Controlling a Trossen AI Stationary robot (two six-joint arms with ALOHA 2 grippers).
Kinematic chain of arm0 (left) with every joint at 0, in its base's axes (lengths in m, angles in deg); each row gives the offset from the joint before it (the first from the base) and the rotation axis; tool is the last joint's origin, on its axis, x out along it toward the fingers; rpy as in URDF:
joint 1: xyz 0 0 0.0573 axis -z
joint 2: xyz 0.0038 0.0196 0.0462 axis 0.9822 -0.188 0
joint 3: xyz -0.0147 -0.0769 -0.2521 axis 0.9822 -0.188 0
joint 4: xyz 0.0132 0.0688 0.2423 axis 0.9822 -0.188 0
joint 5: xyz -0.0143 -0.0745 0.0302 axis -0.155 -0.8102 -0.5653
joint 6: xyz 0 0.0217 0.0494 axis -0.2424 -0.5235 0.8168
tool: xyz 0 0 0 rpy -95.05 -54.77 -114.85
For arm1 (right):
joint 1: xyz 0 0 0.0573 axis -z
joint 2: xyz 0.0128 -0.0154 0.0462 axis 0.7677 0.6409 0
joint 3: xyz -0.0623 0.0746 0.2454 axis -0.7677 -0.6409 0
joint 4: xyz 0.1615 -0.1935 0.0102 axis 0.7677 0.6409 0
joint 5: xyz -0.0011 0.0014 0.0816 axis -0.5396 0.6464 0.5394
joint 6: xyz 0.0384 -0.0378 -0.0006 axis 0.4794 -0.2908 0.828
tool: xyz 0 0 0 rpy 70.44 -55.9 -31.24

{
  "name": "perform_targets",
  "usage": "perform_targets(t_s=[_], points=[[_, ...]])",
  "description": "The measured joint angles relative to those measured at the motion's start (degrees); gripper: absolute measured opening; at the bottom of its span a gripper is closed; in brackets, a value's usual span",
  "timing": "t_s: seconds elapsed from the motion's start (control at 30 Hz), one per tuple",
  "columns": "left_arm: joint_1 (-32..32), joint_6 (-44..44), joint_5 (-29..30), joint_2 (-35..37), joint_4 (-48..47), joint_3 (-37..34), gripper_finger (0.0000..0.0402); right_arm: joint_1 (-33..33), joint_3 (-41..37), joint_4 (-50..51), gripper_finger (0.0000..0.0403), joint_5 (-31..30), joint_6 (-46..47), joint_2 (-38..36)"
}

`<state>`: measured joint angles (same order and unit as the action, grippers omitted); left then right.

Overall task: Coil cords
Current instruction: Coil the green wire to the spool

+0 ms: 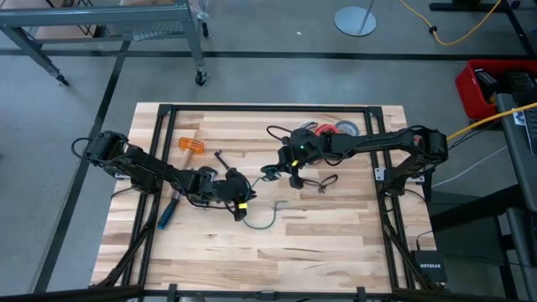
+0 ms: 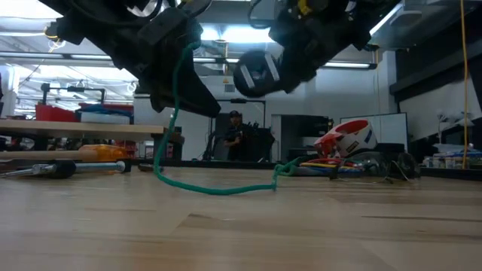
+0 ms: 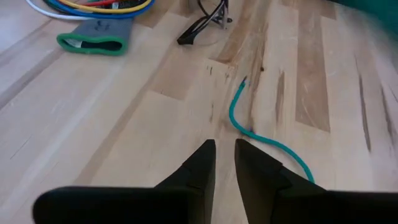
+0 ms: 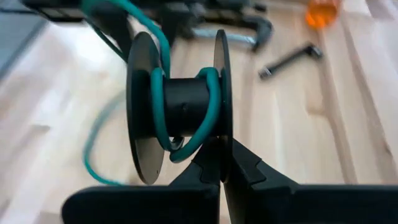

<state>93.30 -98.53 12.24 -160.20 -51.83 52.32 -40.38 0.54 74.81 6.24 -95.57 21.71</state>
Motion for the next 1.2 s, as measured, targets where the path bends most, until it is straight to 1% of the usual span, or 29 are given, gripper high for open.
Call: perform_targets(t_s=[0.23,0.37,0.5,0.6,0.7,0.8,0.93,1.0,1.07,1.13,1.2], points=[[-0.09,-0.55,0.71,0.0,-1.74,0.0,0.0047,-0.04,0.0,5.61,0.0003,-7.92,-0.07,0.0],[-0.27,1.38,5.36,0.0,-2.31,0.0,0.0055,-0.02,0.0,7.74,0.0003,-13.83,-0.09,-0.02],[-1.52,2.25,11.0,0.0,-6.99,0.0,0.0086,0.0,0.0,8.49,0.0003,-20.08,-0.07,-0.02],[-3.28,-0.32,14.01,0.0,-12.29,0.0,0.0111,0.02,0.0,8.63,0.0003,-24.03,-0.05,-0.02],[-5.43,-5.57,14.88,0.0,-17.11,0.0,0.0129,0.02,0.0,8.63,0.0003,-26.98,-0.03,-0.02],[-7.54,-11.72,14.93,0.0,-21.24,0.0,0.0135,0.02,0.0,8.65,0.0003,-27.14,-0.02,-0.02],[-10.4,-15.57,15.94,0.0,-25.1,0.0,0.0132,0.02,0.0,8.68,0.0003,-27.06,-0.02,-0.02],[-11.56,-16.83,16.49,0.0,-24.42,0.0,0.0127,0.02,0.0,8.66,0.0003,-27.03,-0.02,-0.02],[-12.27,-16.54,16.42,0.0,-21.27,0.0,0.0122,0.02,0.0,8.66,0.0003,-27.05,-0.02,-0.02],[-12.34,-14.16,15.11,0.0,-16.8,0.0,0.0117,0.02,0.0,8.73,0.0003,-27.87,-0.03,-0.02],[-12.31,-10.13,12.14,0.0,-12.37,0.0,0.0113,0.02,0.0,8.99,0.0003,-29.84,-0.04,-0.02]])
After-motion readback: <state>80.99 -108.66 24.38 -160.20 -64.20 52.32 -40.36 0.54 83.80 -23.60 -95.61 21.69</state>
